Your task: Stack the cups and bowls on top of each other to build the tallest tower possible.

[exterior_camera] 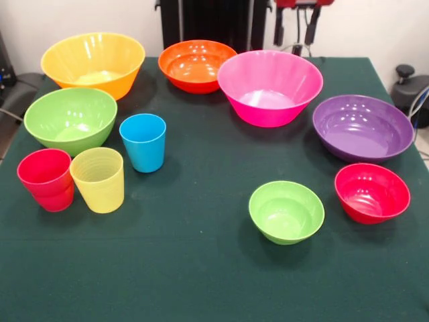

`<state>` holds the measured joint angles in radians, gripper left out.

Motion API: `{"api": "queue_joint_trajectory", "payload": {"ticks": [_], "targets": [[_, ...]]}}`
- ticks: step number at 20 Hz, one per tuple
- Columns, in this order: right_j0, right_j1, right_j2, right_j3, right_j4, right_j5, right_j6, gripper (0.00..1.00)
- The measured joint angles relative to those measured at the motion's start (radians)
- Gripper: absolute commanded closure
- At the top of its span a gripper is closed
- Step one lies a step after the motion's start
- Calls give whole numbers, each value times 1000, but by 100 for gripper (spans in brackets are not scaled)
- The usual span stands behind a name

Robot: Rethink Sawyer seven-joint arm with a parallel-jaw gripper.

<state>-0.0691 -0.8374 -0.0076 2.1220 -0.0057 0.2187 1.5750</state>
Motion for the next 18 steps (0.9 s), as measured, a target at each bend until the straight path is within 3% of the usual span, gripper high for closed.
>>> {"api": "queue_joint_trajectory", "payload": {"ticks": [8, 18], "targets": [[-45, 108, -1, -58, -37, 0, 0, 0], [-124, 134, 1, -115, -49, 41, 0, 0]]}}
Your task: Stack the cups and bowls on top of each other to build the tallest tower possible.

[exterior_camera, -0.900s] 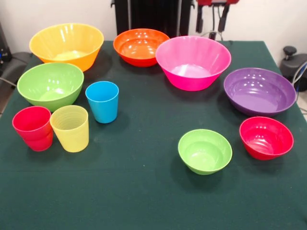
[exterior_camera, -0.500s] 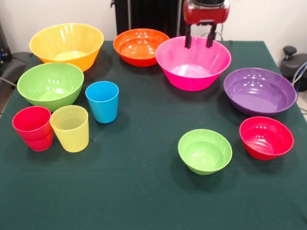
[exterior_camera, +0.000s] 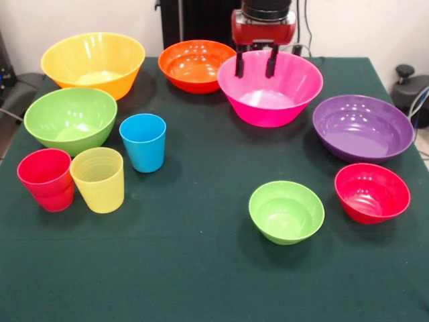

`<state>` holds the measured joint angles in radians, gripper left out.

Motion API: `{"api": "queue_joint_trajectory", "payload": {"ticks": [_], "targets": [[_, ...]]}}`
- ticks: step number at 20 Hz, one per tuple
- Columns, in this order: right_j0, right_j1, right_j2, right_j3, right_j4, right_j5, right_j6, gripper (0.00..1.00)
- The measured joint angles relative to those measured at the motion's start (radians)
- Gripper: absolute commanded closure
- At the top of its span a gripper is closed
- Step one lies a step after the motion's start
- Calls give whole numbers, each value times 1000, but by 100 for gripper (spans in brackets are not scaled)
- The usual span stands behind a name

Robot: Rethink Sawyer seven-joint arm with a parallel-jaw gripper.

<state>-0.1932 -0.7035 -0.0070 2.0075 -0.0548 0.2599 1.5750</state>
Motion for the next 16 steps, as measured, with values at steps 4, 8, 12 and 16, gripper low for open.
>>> {"api": "queue_joint_trajectory", "payload": {"ticks": [4, 8, 12, 16], "targets": [[-19, -24, 5, -26, 0, 95, 0, 0], [-39, -65, 16, -56, 0, 222, 0, 0], [-57, -96, 19, -101, -1, 337, 0, 0], [-76, -105, 20, -156, -2, 386, 0, 0]]}}
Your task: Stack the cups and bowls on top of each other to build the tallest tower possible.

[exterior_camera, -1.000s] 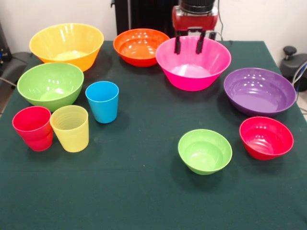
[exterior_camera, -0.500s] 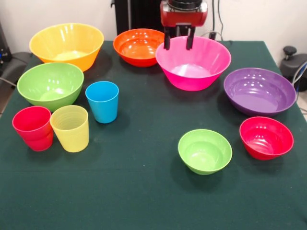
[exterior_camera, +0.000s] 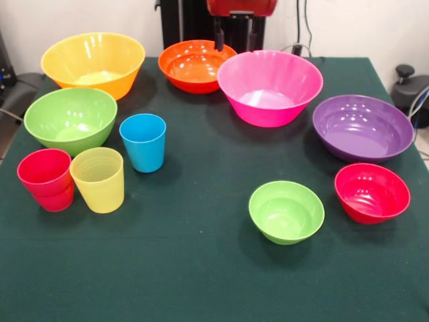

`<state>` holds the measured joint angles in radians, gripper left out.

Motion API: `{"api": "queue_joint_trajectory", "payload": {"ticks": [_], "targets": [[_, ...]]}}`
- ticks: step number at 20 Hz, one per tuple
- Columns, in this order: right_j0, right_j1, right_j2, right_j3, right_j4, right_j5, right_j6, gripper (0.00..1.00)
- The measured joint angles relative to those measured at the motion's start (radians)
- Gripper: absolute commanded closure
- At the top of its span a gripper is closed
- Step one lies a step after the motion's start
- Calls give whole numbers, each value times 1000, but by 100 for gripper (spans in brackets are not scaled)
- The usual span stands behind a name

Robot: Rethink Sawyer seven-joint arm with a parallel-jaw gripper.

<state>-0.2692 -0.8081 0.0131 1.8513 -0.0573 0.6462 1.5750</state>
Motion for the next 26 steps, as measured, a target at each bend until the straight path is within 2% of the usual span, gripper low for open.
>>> {"api": "queue_joint_trajectory", "payload": {"ticks": [6, 14, 26], "targets": [[-39, 37, 7, -102, -47, 1, 0, 0], [-101, 149, 35, -222, -116, 1, 0, 0], [-160, 274, 90, -257, -200, -51, 0, 0]]}}
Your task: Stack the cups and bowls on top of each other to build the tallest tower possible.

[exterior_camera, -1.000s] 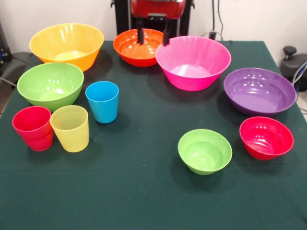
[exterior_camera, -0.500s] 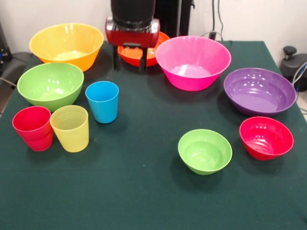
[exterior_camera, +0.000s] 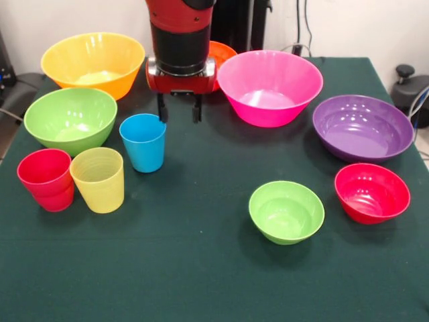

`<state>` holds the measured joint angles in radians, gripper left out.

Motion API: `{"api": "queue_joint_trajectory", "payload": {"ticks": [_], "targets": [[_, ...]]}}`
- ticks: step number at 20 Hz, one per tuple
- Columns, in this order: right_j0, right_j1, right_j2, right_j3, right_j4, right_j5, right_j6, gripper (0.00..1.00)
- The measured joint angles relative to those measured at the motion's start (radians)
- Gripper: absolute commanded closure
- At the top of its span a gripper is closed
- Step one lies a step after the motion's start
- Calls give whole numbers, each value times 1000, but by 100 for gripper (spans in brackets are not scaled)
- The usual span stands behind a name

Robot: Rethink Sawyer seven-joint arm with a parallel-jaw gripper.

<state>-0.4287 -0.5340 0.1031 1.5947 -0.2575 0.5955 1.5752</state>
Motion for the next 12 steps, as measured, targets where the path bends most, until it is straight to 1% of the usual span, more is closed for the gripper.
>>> {"api": "queue_joint_trajectory", "payload": {"ticks": [12], "targets": [[-3, 14, 35, -1, -42, -41, 0, 0]]}}
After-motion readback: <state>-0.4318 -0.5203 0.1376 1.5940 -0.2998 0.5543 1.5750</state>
